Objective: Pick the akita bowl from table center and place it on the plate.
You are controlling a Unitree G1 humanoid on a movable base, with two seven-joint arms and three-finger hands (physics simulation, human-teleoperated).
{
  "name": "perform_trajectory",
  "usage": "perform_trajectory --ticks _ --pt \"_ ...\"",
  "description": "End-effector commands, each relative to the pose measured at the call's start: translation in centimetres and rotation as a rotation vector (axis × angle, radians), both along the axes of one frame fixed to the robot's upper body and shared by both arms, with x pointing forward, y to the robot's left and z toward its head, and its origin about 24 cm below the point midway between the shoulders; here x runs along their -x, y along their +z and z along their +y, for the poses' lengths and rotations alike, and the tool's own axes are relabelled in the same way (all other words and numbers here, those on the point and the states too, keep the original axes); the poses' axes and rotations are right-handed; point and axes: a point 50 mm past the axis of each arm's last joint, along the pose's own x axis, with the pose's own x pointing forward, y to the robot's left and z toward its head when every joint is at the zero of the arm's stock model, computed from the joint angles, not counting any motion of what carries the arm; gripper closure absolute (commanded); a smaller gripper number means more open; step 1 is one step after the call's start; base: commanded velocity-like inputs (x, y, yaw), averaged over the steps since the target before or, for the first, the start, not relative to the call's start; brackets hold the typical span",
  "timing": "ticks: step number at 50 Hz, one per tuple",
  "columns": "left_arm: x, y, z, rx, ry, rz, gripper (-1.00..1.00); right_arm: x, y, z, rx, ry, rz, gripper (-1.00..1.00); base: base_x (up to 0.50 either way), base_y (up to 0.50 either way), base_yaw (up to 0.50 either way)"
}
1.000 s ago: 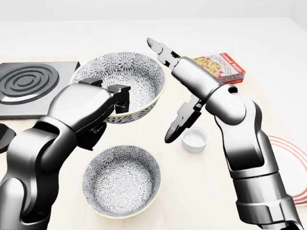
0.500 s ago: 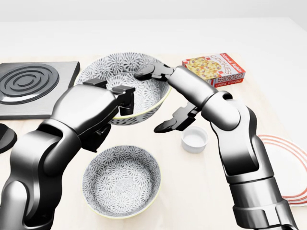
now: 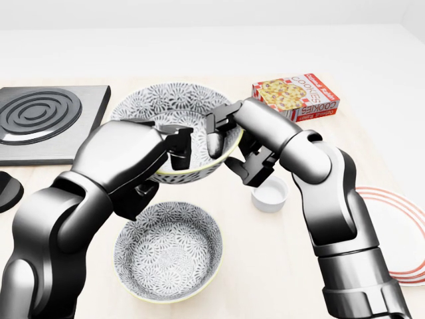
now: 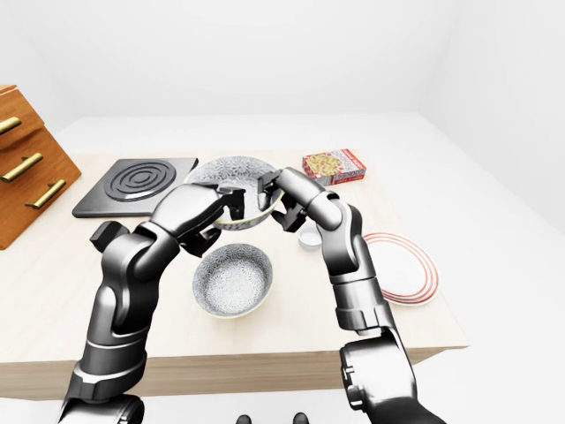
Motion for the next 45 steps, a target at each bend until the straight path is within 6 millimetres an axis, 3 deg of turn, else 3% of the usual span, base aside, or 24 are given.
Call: perform_trajectory --ticks 1,6,7,8,9,10,12,25,34,45 --pt "0.4 0.7 -0.3 0.014 -0.013 -0.034 1.0 0.0 0.2 0.4 -0.046 0.023 0.0 1.0 0.0 0.0 0.0" --pt "0.4 1.1 -0.5 0.02 -0.02 -0.047 0.98 0.0 0.3 0.5 -0.046 0.027 -0.001 1.0 0.0 0.0 0.0" --pt "0.4 1.1 -0.5 0.02 -0.02 -0.048 0.84 0.0 0.3 0.5 -0.046 0.027 0.0 1.0 0.0 0.0 0.0" --pt "0.4 1.2 -0.5 0.02 -0.02 -0.048 0.6 -0.1 0.3 0.5 -0.045 0.027 0.0 1.0 0.0 0.0 0.0" --pt "0.4 1.2 -0.5 0.02 -0.02 -0.05 0.15 -0.1 0.3 0.4 -0.045 0.027 0.0 1.0 0.0 0.0 0.0" --pt "0.4 1.2 -0.5 0.021 -0.022 -0.052 -0.55 -0.1 0.4 0.4 -0.044 0.028 -0.001 1.0 0.0 0.0 0.0" --pt "0.4 1.3 -0.6 0.023 -0.022 -0.053 -1.0 0.0 0.5 0.4 -0.043 0.031 -0.003 1.0 0.0 0.0 0.0" --pt "0.6 2.2 -1.1 0.057 -0.021 -0.079 -1.0 0.0 0.8 0.1 -0.033 0.038 -0.003 1.0 0.0 0.0 0.0" --pt "2.4 4.4 -1.2 0.225 -0.033 -0.133 -1.0 0.1 0.4 -0.1 -0.029 0.031 0.006 1.0 0.0 0.0 0.0" --pt "3.3 5.5 -0.5 0.237 -0.03 -0.194 -1.0 -0.2 0.0 -0.7 -0.024 0.0 0.016 1.0 0.0 0.0 0.0"
